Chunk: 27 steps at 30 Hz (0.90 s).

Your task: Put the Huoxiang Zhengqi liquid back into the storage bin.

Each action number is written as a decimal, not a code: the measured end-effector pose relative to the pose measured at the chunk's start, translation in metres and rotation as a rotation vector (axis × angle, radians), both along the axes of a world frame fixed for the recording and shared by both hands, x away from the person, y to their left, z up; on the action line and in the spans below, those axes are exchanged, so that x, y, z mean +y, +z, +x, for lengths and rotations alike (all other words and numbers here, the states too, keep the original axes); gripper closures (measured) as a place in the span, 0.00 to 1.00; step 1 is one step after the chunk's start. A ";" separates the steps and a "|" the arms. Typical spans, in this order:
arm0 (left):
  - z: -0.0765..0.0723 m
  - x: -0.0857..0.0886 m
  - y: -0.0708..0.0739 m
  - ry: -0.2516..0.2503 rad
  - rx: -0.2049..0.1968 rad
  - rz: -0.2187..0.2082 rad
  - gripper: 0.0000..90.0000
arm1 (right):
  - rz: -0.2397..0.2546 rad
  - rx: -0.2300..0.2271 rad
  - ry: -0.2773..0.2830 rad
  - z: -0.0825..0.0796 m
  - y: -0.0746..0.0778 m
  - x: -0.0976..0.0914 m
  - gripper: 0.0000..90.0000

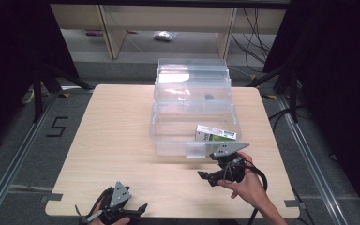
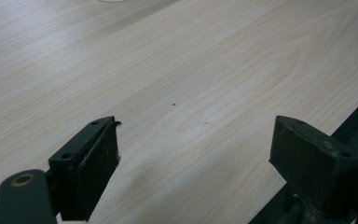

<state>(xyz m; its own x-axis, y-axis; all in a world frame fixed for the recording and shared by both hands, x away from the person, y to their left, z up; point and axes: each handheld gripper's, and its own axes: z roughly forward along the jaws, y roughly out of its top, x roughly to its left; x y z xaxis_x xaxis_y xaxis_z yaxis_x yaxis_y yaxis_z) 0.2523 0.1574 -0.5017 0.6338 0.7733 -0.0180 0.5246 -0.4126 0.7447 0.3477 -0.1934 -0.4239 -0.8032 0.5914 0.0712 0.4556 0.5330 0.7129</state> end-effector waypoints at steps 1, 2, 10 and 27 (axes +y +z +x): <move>0.000 0.000 0.000 -0.003 0.000 0.003 0.16 | 0.003 -0.018 0.009 0.000 -0.002 0.000 0.26; 0.000 0.000 0.000 -0.003 0.000 0.003 0.16 | 0.003 -0.018 0.009 0.000 -0.002 0.000 0.26; 0.000 -0.001 -0.001 -0.003 -0.003 0.004 0.16 | -0.008 -0.004 -0.013 -0.003 -0.022 -0.006 0.25; -0.002 0.001 0.002 -0.020 -0.011 0.050 0.16 | -0.014 -0.002 -0.065 -0.022 -0.036 -0.020 0.23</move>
<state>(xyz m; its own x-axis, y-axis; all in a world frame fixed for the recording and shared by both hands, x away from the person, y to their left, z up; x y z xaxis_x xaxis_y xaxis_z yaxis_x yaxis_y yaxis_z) 0.2504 0.1582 -0.5000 0.6491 0.7602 0.0270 0.5081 -0.4597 0.7283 0.3254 -0.2132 -0.4604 -0.7632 0.6433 0.0611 0.4885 0.5124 0.7062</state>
